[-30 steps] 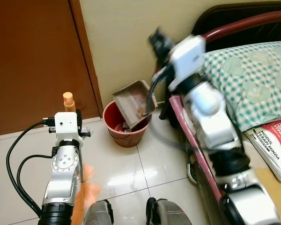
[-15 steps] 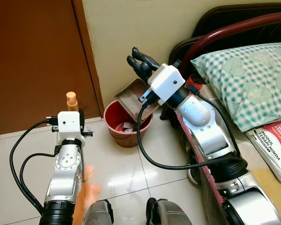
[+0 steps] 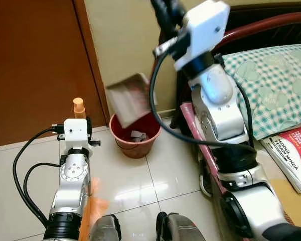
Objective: Sweep floor
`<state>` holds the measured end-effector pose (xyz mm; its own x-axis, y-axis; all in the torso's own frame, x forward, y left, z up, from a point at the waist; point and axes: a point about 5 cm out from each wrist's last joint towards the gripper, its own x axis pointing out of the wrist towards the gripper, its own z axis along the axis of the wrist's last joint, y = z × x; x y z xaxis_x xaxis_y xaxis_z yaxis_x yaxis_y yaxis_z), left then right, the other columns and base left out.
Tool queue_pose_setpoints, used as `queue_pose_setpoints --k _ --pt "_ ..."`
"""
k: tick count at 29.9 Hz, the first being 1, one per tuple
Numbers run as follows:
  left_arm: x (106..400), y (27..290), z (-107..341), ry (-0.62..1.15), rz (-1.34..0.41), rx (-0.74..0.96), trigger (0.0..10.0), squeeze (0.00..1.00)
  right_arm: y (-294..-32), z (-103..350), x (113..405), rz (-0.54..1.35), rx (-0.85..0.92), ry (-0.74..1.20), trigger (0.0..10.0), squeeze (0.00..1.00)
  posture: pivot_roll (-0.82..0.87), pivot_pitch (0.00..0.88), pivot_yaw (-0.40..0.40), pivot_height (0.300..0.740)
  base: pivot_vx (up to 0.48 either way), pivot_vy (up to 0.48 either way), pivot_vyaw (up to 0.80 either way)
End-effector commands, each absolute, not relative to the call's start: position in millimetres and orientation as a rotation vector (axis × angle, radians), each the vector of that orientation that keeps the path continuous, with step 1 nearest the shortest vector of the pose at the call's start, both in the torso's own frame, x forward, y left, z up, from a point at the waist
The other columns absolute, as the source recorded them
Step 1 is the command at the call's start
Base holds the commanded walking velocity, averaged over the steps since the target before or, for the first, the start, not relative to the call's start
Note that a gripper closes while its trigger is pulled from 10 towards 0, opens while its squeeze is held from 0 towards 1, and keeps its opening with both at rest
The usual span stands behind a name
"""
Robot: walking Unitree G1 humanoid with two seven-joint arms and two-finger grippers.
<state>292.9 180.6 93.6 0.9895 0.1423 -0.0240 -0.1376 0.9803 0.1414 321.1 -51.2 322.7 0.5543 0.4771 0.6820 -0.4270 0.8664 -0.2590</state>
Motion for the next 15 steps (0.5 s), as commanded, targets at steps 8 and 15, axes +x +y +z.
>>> queue_pose_setpoints --k 8,15 --pt "273.1 212.1 77.2 0.107 0.272 0.2 10.0 0.0 -53.8 309.5 323.2 0.505 0.294 -0.644 10.0 0.0 0.0 0.08 -0.064 0.74 0.0 0.0 0.0" --pt "267.9 211.8 75.1 0.119 0.266 0.212 10.0 0.0 -47.2 270.9 322.1 0.519 0.39 -0.46 10.0 0.0 0.03 0.093 -0.056 0.74 0.0 0.0 0.0"
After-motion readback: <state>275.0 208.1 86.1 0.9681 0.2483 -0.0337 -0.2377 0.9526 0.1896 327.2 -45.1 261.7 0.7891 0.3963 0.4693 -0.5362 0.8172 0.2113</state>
